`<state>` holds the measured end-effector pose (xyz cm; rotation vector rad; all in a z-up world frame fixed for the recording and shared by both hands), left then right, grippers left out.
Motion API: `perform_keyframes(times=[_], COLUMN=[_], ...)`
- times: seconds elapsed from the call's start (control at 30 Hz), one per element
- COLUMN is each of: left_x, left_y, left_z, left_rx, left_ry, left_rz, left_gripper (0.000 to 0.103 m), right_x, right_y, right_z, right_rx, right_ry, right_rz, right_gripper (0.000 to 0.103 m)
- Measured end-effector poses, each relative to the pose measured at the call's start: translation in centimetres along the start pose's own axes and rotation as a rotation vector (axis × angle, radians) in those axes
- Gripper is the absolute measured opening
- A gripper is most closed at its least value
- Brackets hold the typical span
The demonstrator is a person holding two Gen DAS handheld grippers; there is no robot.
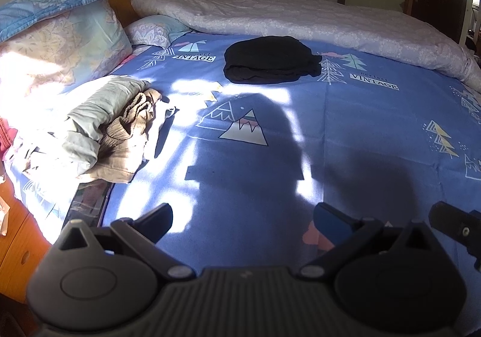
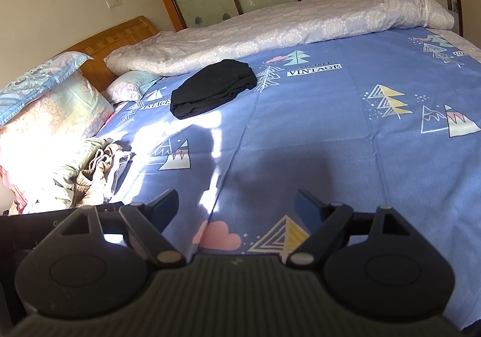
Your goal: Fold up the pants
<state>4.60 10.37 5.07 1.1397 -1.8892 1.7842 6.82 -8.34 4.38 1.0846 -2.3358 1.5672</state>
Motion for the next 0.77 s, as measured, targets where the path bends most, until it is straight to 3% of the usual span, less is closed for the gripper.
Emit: perform_keyframes(times=[0.53, 0.77], left_x=[-0.15, -0.16], left_y=[0.14, 0.21], left_z=[0.25, 0.63], left_rx=[-0.029, -0.038], left_ry=[-0.008, 0.038], left_rz=[0.004, 0.002], left_gripper=[0.103, 0.103], right_x=[-0.23, -0.37], right_y=[0.23, 0.27], right_z=[0.51, 0.52], right_rx=[-0.01, -0.009], right_ry=[0.002, 0.002], right_rz=[-0.009, -0.013], right_gripper=[0.086, 0.086])
Point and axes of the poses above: each gripper's, at about its wrist camera, not at the fingertips, and x roughly against the way its jaws point, z to its right, y to its underside, the point moved 8 cm from there along -x, roughly the way its jaws point, and after that the axes turned 11 degrees about -y, right-handed, at the moved point
